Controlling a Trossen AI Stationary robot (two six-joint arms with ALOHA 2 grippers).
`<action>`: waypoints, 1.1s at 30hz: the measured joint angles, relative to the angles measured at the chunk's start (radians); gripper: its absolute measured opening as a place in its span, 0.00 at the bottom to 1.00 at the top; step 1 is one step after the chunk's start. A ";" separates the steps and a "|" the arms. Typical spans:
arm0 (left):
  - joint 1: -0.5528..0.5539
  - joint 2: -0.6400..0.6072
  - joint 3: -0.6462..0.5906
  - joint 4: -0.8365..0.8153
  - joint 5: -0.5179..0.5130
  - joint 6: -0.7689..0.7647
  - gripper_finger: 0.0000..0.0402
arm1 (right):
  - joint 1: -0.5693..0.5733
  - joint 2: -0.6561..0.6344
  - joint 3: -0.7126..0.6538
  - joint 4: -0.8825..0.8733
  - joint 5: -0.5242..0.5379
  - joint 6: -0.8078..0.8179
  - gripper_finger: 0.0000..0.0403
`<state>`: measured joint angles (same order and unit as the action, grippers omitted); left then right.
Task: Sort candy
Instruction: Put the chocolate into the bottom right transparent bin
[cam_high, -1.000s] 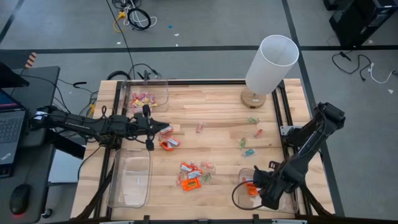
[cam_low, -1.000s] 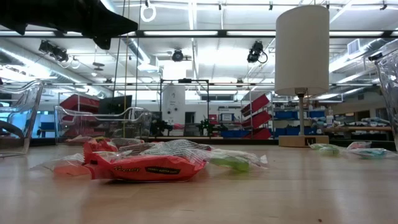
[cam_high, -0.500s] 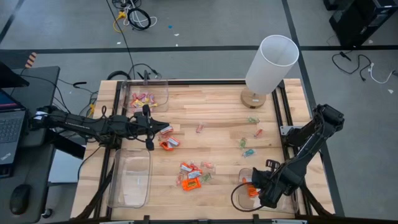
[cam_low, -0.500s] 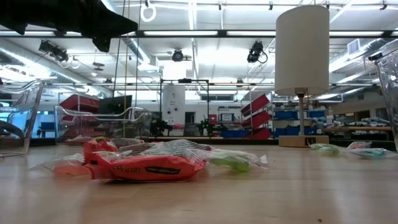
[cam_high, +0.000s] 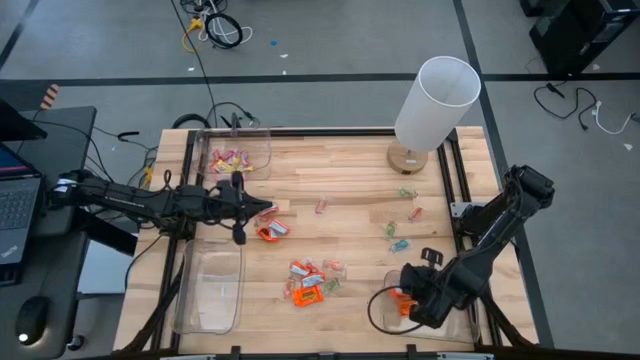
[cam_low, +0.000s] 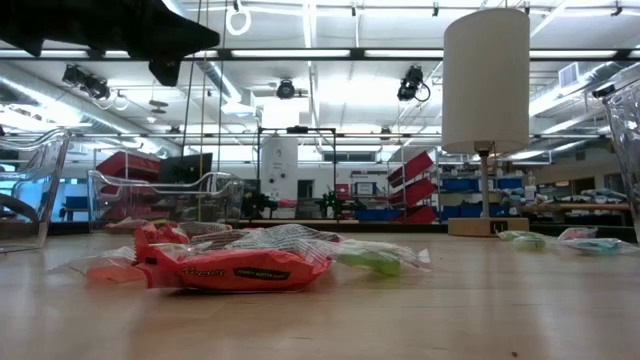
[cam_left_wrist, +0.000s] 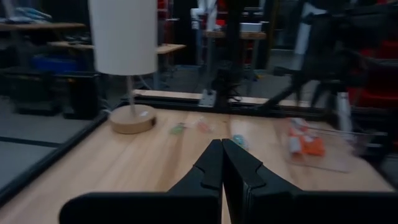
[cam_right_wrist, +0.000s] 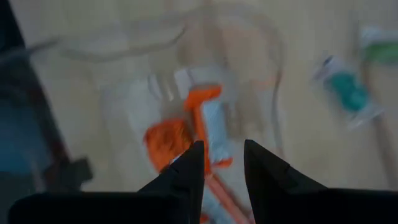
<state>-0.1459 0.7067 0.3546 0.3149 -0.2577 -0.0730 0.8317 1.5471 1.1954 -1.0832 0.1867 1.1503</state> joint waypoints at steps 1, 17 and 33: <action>0.000 0.000 0.000 0.000 0.021 -0.012 0.01 | -0.009 0.000 0.000 0.000 0.020 -0.012 0.24; 0.000 0.000 0.000 0.000 0.157 -0.089 0.01 | -0.271 0.000 0.000 0.159 0.195 -0.381 0.23; 0.000 0.068 0.000 -0.060 0.043 -0.271 0.01 | -0.498 0.000 0.001 0.503 0.214 -0.738 0.23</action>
<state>-0.1459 0.7743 0.3546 0.2551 -0.2144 -0.3444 0.3340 1.5471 1.1961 -0.5802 0.4004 0.4126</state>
